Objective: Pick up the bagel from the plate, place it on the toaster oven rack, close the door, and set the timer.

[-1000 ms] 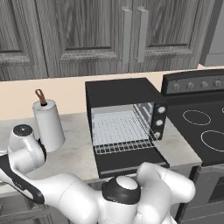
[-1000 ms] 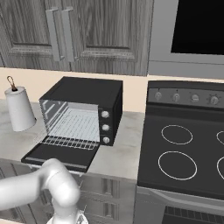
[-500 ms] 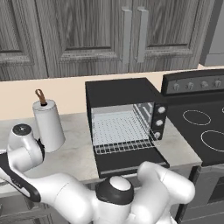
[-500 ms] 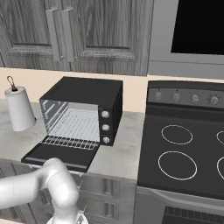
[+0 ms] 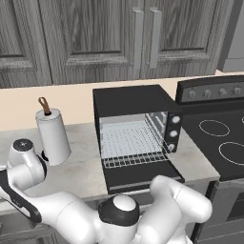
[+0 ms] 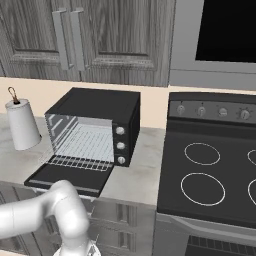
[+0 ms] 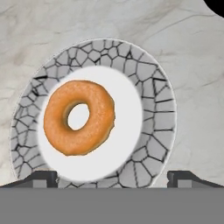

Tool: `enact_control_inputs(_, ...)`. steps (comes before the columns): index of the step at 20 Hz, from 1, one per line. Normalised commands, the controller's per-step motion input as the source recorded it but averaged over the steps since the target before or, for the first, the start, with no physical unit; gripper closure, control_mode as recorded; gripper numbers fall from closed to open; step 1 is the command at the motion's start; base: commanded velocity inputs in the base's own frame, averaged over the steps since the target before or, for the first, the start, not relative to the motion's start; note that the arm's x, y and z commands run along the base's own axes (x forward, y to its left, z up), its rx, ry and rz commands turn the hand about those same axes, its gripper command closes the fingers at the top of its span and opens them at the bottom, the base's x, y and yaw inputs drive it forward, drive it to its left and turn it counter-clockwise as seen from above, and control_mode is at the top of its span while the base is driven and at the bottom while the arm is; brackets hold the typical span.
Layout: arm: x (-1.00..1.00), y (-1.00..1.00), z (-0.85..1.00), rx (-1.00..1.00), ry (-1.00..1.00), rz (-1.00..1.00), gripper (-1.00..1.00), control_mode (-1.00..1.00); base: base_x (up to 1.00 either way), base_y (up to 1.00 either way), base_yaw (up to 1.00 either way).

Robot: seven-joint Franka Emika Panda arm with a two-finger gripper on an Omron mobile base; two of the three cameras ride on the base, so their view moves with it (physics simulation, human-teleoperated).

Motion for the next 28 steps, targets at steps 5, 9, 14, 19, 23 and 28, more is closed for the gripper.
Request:
enact_control_inputs(5, 0.19, 0.26, -0.04, 0.00, 0.00, -0.05, -1.00, -1.00, 0.00, 0.00, 0.00)
enact_control_inputs(9, 0.13, 0.20, -0.07, 0.00, 0.00, -0.06, -1.00, -1.00, 0.00, 0.00, 0.00)
enact_control_inputs(14, 0.05, 0.11, -0.13, 0.00, 0.00, -0.06, -1.00, -1.00, 0.00, 0.00, 0.00)
enact_control_inputs(19, 0.01, 0.01, -0.18, 0.01, 0.00, -0.04, -1.00, -1.00, 0.00, 0.00, 0.00)
enact_control_inputs(23, 0.00, 0.00, -0.24, 0.02, 0.00, -0.03, -1.00, -1.00, 0.00, 0.00, 0.00)
enact_control_inputs(28, 0.00, 0.00, -0.20, 0.03, 0.00, -0.02, -1.00, -1.00, 0.00, 0.00, 0.00)
